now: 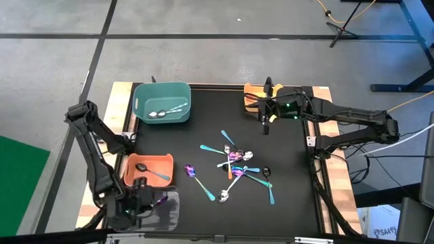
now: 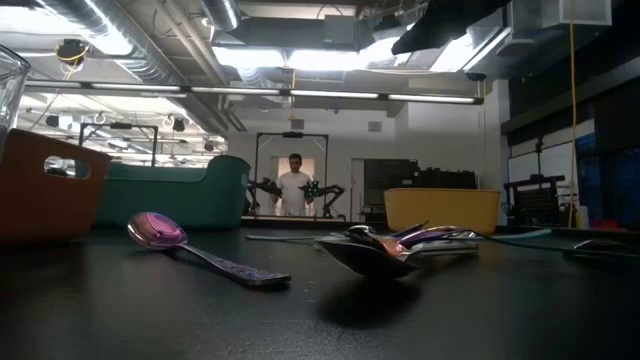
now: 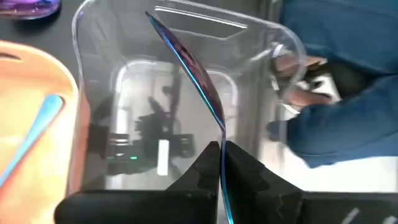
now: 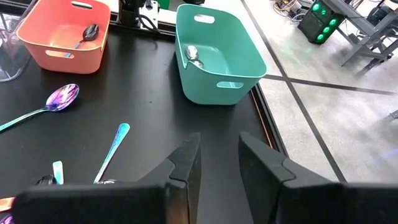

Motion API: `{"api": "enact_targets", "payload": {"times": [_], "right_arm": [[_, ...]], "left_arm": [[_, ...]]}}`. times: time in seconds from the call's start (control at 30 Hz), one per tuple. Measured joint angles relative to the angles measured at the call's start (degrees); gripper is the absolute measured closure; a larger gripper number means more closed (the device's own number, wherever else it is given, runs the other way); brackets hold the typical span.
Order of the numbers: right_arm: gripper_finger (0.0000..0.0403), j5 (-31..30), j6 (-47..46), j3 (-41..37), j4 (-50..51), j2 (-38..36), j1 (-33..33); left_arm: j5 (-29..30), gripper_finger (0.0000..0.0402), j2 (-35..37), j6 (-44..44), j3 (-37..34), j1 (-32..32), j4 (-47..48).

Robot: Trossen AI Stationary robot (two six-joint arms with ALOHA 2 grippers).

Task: Sort silverware by color (type)
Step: Put the violet spoon into the transparent bin

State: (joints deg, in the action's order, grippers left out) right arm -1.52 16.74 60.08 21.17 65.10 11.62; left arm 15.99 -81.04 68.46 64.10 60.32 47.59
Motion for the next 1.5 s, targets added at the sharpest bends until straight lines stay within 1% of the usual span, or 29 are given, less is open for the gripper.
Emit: {"api": "enact_targets", "payload": {"times": [0.27,0.63,0.9,1.13,1.33,1.5], "right_arm": [[0.0306,0.0,-0.01,-0.01,-0.02,0.0,0.02],[0.0306,0.0,0.01,-0.01,-0.02,0.0,0.01],[0.0306,0.0,-0.01,-0.01,0.0,0.0,0.0],[0.0306,0.0,0.01,-0.01,-0.01,0.0,0.01],[0.0306,0.0,0.01,-0.01,0.0,0.0,0.01],[0.0306,0.0,0.01,-0.03,0.0,0.0,0.02]], "left_arm": [[-3.64,0.0392,-7.5,-4.05,0.0,-1.34,-0.01],[-3.19,0.0392,-16.68,-4.7,0.0,-1.6,1.27],[-2.95,0.0392,-21.7,-4.71,-0.01,-1.6,1.33],[-2.36,0.0392,-23.88,-5.51,0.09,-1.58,1.33],[0.0,0.0392,-24.02,-7.6,0.04,-1.56,1.33],[-0.05,0.0392,-24.02,-7.64,0.04,-1.58,1.31]]}}
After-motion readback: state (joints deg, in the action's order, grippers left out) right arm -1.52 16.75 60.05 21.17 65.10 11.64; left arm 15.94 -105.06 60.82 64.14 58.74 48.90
